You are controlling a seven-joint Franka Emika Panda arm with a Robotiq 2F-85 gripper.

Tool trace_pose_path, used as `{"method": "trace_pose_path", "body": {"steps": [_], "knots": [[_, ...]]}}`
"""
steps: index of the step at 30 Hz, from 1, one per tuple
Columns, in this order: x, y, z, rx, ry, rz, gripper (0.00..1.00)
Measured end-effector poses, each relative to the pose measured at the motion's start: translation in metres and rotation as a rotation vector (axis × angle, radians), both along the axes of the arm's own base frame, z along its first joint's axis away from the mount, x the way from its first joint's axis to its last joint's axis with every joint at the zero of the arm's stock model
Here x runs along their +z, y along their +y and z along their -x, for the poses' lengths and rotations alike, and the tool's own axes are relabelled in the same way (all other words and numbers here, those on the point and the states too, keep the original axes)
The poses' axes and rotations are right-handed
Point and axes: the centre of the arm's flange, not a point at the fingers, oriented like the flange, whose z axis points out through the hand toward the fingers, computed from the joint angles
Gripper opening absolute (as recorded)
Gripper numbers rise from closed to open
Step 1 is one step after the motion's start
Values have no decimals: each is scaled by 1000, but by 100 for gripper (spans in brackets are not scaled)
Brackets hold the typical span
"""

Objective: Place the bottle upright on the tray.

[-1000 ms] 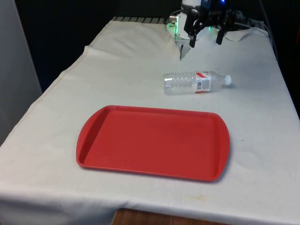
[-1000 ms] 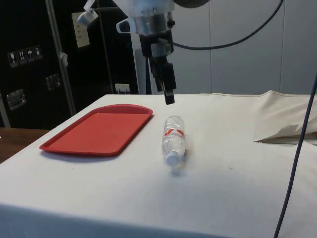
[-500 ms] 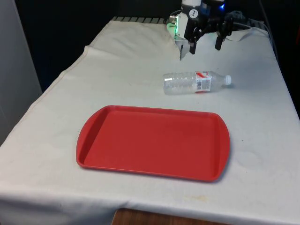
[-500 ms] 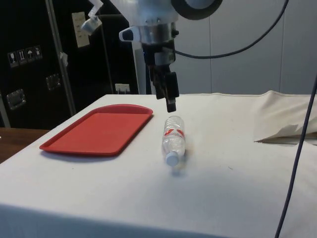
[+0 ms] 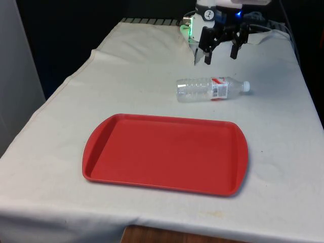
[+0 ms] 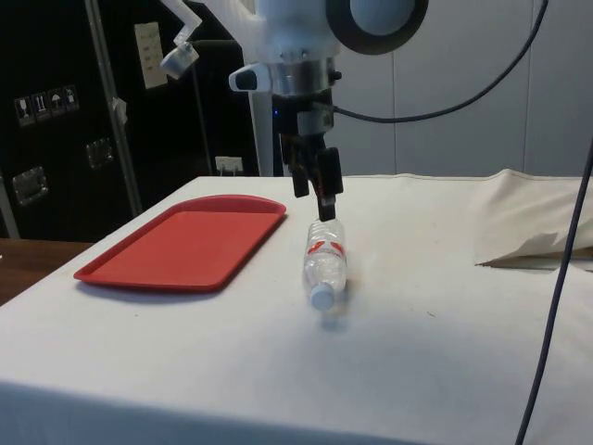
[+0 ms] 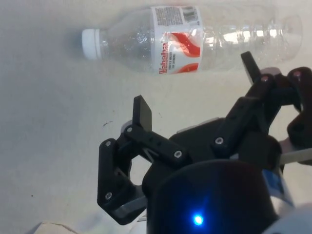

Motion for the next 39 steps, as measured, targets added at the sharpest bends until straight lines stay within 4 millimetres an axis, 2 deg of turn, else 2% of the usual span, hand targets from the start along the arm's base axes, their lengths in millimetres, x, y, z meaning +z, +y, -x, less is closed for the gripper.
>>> {"method": "trace_pose_path", "body": {"steps": [39], "knots": [[-2,-1,2,251,22,7,100]]}}
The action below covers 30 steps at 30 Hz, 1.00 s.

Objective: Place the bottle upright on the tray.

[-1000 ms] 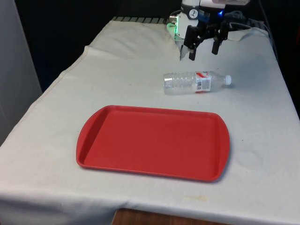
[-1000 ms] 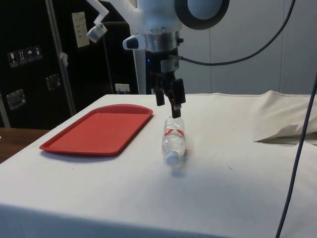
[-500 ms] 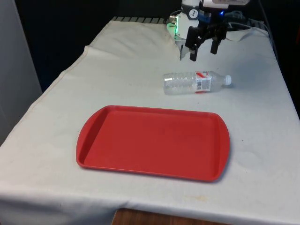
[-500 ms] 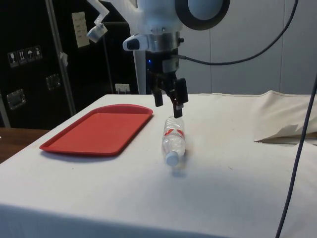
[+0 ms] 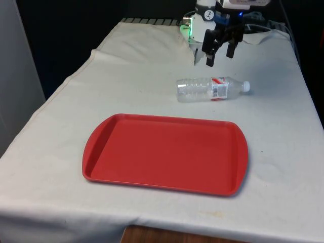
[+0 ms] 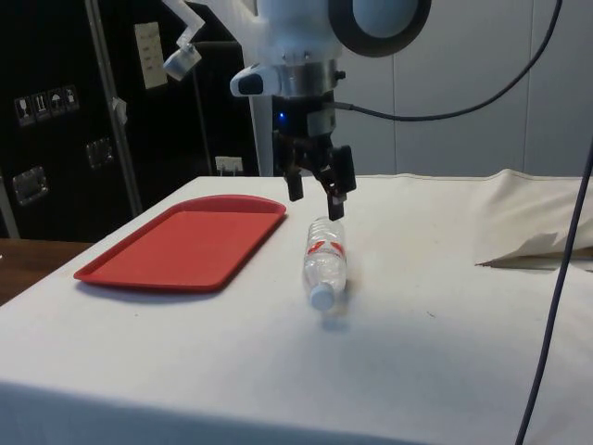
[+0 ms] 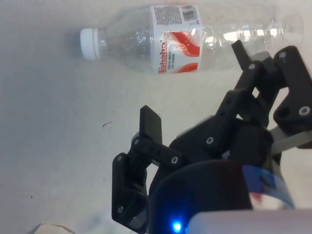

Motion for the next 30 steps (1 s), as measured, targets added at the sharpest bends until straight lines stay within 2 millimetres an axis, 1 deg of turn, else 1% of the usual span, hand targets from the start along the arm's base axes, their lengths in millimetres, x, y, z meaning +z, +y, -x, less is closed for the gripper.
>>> {"method": "trace_pose_path", "body": {"steps": [30], "knots": [[-3,2,3,204,30,7,100]]}}
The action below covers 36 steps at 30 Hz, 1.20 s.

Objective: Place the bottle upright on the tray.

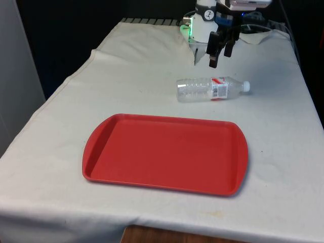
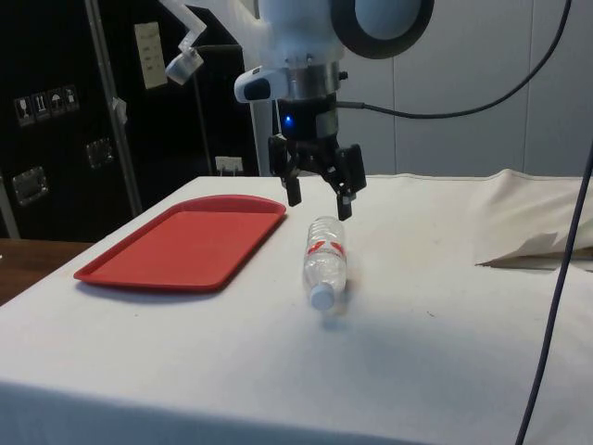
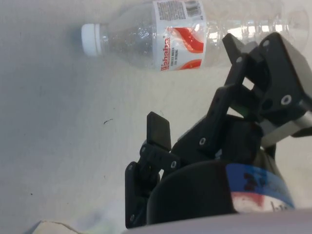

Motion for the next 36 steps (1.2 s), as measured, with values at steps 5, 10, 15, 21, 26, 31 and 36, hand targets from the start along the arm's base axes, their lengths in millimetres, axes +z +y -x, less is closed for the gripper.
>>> {"method": "trace_pose_path", "body": {"steps": [5,10,15,21,26,31,36], "knots": [[0,0,0,29,4,1,100],[-1,0,0,66,8,2,100],[-1,0,0,105,12,2,100],[-3,0,1,151,20,3,100],[-5,0,1,196,27,4,100],[-6,0,1,227,32,4,100],[-6,0,1,267,36,5,100]]}}
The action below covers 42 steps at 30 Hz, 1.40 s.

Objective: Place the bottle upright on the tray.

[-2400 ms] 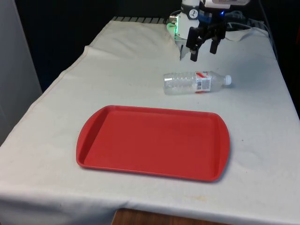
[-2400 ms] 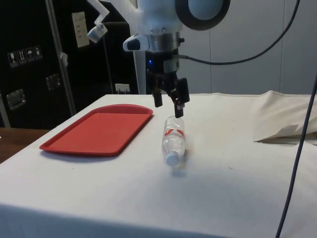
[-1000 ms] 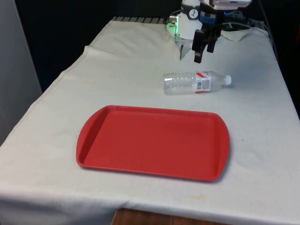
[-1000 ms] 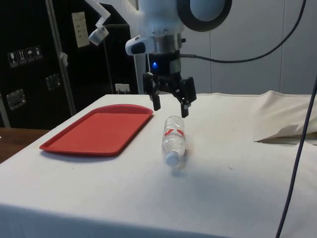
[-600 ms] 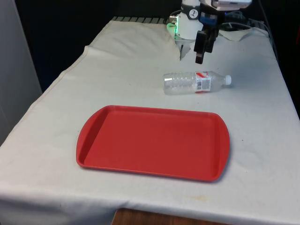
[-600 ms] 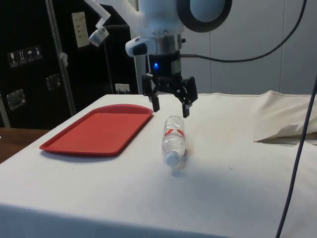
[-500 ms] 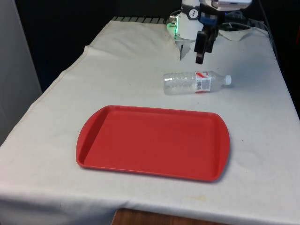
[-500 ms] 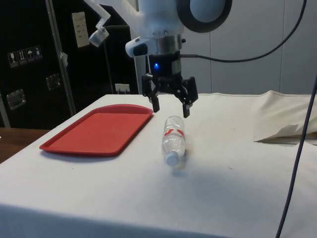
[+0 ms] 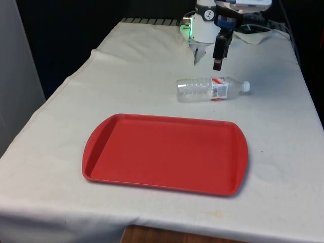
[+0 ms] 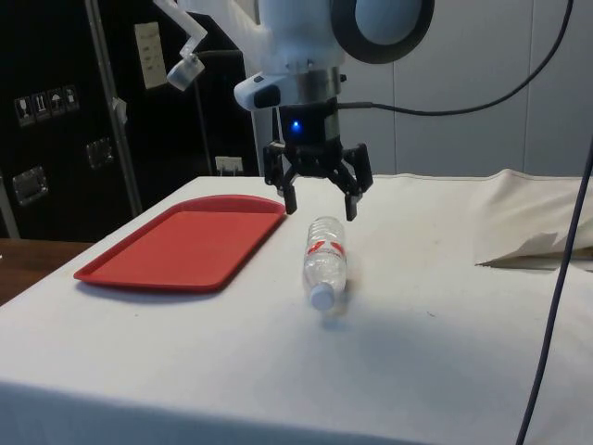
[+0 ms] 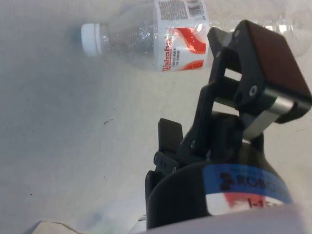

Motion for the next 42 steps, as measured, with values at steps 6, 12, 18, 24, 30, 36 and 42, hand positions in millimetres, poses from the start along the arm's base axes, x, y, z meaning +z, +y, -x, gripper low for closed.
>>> {"method": "trace_pose_path", "body": {"steps": [6,12,18,24,30,36,42], "knots": [[1,0,-1,44,1,0,100],[2,0,-1,82,5,-3,100],[2,0,-2,134,9,-9,100],[2,0,-2,175,13,-10,100],[3,0,-2,226,18,-14,100],[3,0,-3,255,19,-17,100],[3,0,-3,297,21,-17,100]]}}
